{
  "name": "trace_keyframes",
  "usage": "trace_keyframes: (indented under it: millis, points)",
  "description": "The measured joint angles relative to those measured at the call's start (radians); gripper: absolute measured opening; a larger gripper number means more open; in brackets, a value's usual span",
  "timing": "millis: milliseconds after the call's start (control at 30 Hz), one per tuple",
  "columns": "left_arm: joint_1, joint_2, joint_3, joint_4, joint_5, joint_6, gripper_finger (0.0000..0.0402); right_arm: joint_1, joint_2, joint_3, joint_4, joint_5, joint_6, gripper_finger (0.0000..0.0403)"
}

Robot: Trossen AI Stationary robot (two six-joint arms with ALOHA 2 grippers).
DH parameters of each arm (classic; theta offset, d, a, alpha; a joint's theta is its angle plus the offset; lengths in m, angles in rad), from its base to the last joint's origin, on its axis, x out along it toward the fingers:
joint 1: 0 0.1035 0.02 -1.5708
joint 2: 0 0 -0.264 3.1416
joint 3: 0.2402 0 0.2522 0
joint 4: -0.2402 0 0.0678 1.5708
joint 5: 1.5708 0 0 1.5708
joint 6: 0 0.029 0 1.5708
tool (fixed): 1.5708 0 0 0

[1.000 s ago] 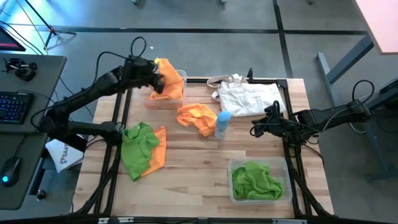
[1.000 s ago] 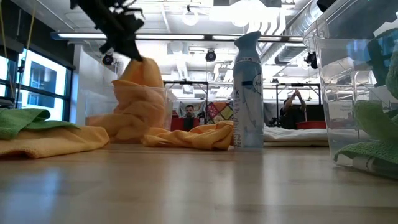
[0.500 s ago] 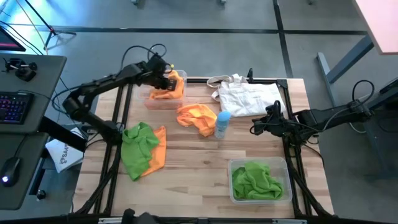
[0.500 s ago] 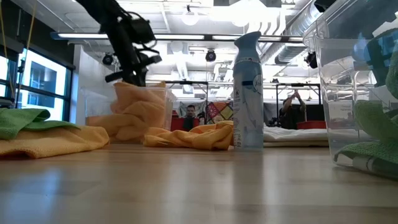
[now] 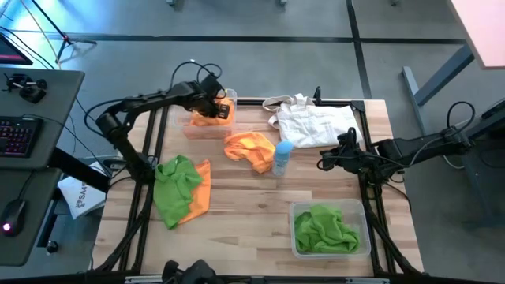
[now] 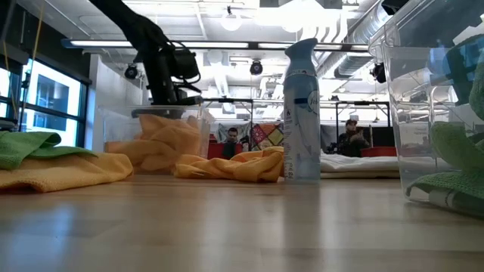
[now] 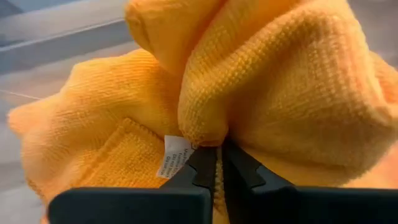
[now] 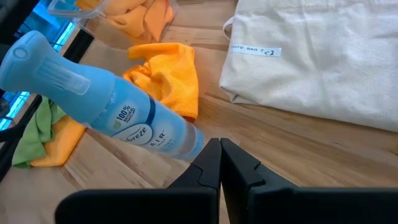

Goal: Sort microfiber towel by color & place in baskets
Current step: Put the yellow microfiber towel into the top transparent bin, then put the green microfiber towel into the bottom transparent bin

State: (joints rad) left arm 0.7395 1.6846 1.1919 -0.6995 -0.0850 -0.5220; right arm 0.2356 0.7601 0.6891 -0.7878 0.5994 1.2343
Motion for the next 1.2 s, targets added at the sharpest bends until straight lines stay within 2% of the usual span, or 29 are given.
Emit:
trace_keyframes:
  millis: [133, 433, 567, 933, 1100, 1200]
  points:
    - [0.0, 0.014, 0.0, -0.009, -0.04, 0.001, 0.0027, 0.0, 0.0, 0.0, 0.0, -0.001, -0.001, 0.0]
    - [0.001, 0.008, -0.001, -0.005, -0.028, 0.011, 0.0095, 0.0, 0.0, 0.0, 0.0, -0.008, -0.003, 0.0]
    - [0.001, -0.063, -0.002, -0.01, -0.004, -0.007, 0.0111, 0.0, 0.0, 0.0, 0.0, -0.008, -0.012, 0.0]
    - [-0.056, -0.349, -0.002, -0.029, -0.008, -0.079, 0.0113, 0.0, 0.0, 0.0, 0.0, -0.009, -0.086, 0.0]
    - [-0.164, -0.44, -0.002, -0.056, -0.015, -0.071, 0.0113, 0.0, 0.0, 0.0, -0.001, -0.059, -0.145, 0.0]
    - [-0.266, -0.476, -0.002, -0.056, -0.059, -0.072, 0.0113, 0.0, 0.0, 0.0, 0.0, -0.073, -0.194, 0.0]
